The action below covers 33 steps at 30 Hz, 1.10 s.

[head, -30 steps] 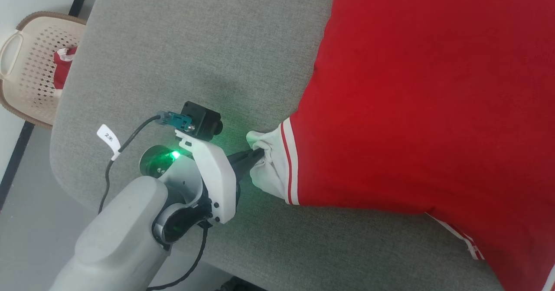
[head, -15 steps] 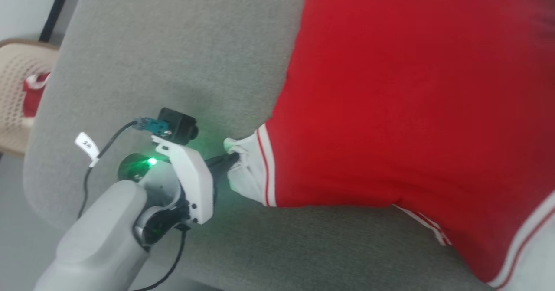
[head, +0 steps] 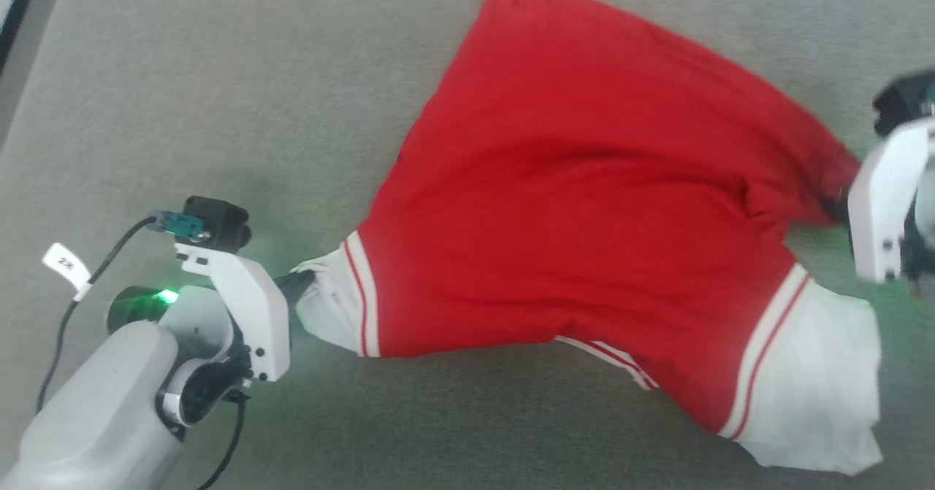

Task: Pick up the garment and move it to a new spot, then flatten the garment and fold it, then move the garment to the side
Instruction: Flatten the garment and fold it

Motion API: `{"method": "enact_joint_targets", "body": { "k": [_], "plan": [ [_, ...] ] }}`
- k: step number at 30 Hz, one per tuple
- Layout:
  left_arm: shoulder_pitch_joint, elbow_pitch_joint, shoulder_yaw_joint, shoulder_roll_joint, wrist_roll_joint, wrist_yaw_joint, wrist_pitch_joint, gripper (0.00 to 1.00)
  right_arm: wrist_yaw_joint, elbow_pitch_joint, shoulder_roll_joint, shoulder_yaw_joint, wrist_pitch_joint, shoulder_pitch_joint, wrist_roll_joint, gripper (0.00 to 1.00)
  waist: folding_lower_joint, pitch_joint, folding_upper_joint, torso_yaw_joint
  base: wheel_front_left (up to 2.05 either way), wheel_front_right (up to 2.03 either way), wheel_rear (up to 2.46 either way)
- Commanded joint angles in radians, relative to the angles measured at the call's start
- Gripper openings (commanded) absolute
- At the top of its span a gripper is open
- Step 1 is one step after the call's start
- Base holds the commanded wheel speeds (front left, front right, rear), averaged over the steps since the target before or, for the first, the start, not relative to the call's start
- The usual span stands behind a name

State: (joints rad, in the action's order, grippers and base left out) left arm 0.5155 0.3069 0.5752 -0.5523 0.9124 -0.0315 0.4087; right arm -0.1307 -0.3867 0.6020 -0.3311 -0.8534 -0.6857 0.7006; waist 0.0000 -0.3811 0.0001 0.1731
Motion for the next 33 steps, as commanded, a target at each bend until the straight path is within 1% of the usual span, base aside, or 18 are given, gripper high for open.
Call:
{"method": "enact_joint_targets", "body": {
  "k": [1, 5, 8, 10, 14, 18, 19, 20, 23, 26, 33],
  "plan": [
    [-0.012, 0.004, 0.001, 0.005, -0.006, -0.012, 0.005, 0.00, 0.000, 0.015, 0.006, 0.002, -0.018, 0.073, 0.009, 0.00, 0.0000, 0.025, -0.0001, -0.034, 0.00, 0.00, 0.00],
    [-0.027, -0.027, -0.011, -0.021, 0.000, -0.030, 0.015, 0.00, 0.000, 0.162, -0.005, 0.081, -0.031, 0.240, 0.016, 0.00, 0.0000, 0.033, -0.0001, -0.068, 0.00, 0.00, 0.00],
    [-0.040, -0.049, -0.018, -0.038, 0.005, -0.042, 0.021, 0.00, 0.000, 0.244, -0.030, 0.148, -0.054, 0.370, -0.017, 0.00, 0.0000, 0.037, -0.0001, -0.086, 0.00, 0.00, 0.00],
    [-0.046, -0.063, -0.019, -0.045, 0.008, -0.050, 0.026, 0.00, 0.000, 0.288, -0.060, 0.193, -0.061, 0.445, -0.049, 0.00, 0.0000, 0.037, -0.0001, -0.093, 0.00, 0.00, 0.00],
    [-0.050, -0.082, -0.019, -0.052, 0.010, -0.060, 0.034, 0.00, 0.000, 0.342, -0.133, 0.255, -0.075, 0.565, -0.103, 0.00, 0.0000, 0.037, -0.0001, -0.101, 0.00, 0.00, 0.00],
    [-0.054, -0.094, -0.015, -0.053, 0.007, -0.068, 0.040, 0.00, 0.000, 0.346, -0.193, 0.302, -0.049, 0.610, -0.154, 0.00, 0.0000, 0.035, -0.0001, -0.107, 0.00, 0.00, 0.00],
    [-0.055, -0.096, -0.014, -0.053, 0.008, -0.070, 0.041, 0.00, 0.000, 0.342, -0.202, 0.307, -0.044, 0.611, -0.165, 0.32, 0.0000, 0.035, -0.0001, -0.108, 0.00, 0.00, 0.00],
    [-0.057, -0.098, -0.015, -0.053, 0.010, -0.069, 0.040, 0.00, 0.000, 0.340, -0.211, 0.313, -0.042, 0.612, -0.176, 1.00, 0.0000, 0.035, -0.0001, -0.108, 0.00, 0.00, 0.00],
    [-0.064, -0.100, -0.016, -0.055, 0.013, -0.076, 0.042, 0.00, 0.001, 0.354, -0.227, 0.338, -0.040, 0.609, -0.195, 1.00, 0.0000, 0.038, -0.0001, -0.111, 0.00, 0.00, 0.00],
    [-0.070, -0.104, -0.016, -0.060, 0.011, -0.084, 0.043, 0.00, 0.002, 0.400, -0.236, 0.366, -0.040, 0.593, -0.203, 1.00, 0.0000, 0.042, -0.0001, -0.114, 0.00, 0.00, 0.00],
    [-0.081, -0.128, -0.021, -0.061, 0.024, -0.097, 0.048, 0.00, 0.000, 0.588, -0.242, 0.407, -0.065, 0.527, -0.224, 1.00, 0.0000, 0.049, -0.0001, -0.113, 0.00, 0.00, 0.00]
  ]
}}
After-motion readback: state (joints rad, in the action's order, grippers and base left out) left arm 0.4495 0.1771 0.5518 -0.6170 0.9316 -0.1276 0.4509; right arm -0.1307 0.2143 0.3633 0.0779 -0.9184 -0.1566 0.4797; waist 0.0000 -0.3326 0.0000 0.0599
